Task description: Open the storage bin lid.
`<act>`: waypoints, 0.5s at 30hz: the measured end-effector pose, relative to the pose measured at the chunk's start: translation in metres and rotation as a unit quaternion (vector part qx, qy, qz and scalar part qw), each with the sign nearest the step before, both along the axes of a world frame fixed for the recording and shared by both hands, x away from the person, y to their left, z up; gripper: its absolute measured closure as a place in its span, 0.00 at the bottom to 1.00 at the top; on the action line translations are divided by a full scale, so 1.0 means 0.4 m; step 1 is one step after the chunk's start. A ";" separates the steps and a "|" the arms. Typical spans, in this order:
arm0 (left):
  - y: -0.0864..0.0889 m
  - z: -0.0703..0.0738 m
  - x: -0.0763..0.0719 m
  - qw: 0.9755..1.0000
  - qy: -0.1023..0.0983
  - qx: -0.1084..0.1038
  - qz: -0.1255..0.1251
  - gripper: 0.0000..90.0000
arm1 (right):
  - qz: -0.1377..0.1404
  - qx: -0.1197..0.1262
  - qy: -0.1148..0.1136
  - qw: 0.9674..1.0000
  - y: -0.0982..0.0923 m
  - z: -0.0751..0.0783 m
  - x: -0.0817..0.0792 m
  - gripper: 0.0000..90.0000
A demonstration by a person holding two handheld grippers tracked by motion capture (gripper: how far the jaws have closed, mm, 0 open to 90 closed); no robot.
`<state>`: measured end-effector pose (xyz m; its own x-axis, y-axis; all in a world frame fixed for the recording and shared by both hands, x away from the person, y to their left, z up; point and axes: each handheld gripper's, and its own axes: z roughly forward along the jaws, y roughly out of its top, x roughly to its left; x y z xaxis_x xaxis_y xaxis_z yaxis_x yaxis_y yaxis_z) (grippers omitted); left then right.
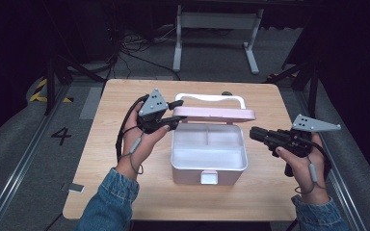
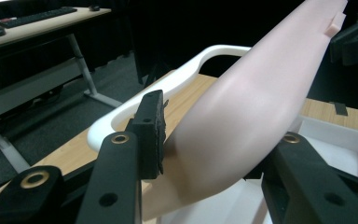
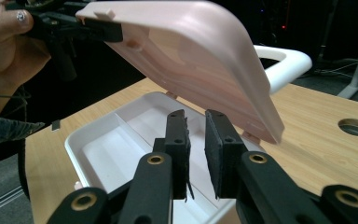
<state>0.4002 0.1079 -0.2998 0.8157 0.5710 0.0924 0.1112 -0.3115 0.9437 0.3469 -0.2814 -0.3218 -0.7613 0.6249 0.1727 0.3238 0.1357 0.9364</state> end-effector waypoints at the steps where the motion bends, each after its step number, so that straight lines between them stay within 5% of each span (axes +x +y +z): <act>1: -0.001 0.003 0.004 1.000 0.002 0.000 0.000 0.69 | -0.003 -0.001 0.000 1.000 -0.005 -0.001 -0.002 0.88; 15: -0.006 0.025 0.069 1.000 0.013 0.004 0.007 0.72 | -0.044 -0.004 0.006 0.999 -0.070 -0.014 -0.039 0.88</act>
<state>0.4277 0.1056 -0.2896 0.8093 0.5824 0.0757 0.1406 -0.3173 0.9379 0.3315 -0.3094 -0.3273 -0.7007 0.6912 0.1770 0.3464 0.1127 0.9313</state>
